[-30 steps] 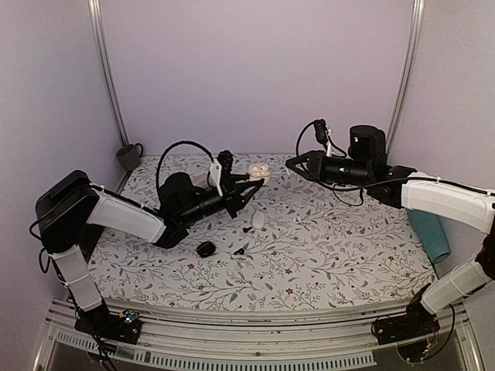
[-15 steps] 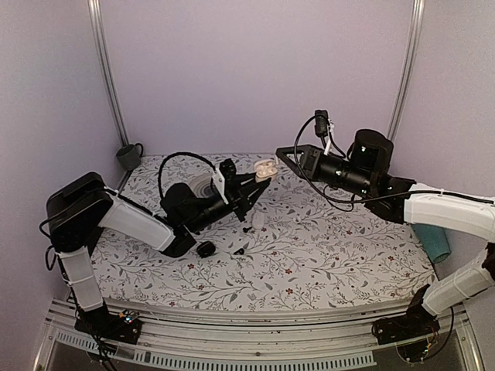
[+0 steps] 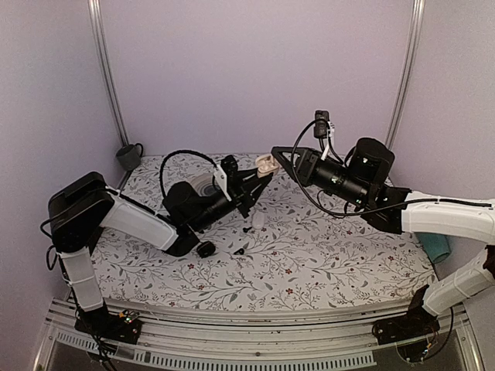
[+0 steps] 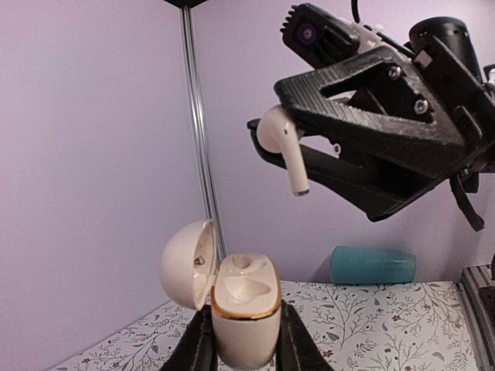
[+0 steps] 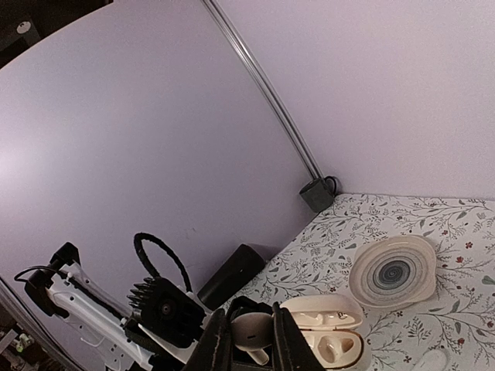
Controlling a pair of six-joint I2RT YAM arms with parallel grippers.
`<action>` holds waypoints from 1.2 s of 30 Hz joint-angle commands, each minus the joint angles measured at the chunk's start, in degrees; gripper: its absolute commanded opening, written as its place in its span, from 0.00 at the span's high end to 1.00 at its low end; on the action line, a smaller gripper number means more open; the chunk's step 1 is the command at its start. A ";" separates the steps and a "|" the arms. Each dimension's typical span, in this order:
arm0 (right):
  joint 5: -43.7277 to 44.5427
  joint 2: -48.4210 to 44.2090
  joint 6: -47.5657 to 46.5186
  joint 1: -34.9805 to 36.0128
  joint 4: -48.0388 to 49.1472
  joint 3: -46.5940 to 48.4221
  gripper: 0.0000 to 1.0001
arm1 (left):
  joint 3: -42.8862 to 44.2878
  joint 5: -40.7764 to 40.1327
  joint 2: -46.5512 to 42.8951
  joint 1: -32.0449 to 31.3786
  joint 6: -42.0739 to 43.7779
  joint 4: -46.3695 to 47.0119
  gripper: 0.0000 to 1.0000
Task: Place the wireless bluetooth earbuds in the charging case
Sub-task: Insert the left earbud into the left side groove of the charging case.
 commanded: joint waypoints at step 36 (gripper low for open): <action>4.92 2.70 -3.31 1.98 10.63 -5.97 0.82 | 1.96 -5.25 -1.58 -4.63 0.43 -6.94 1.00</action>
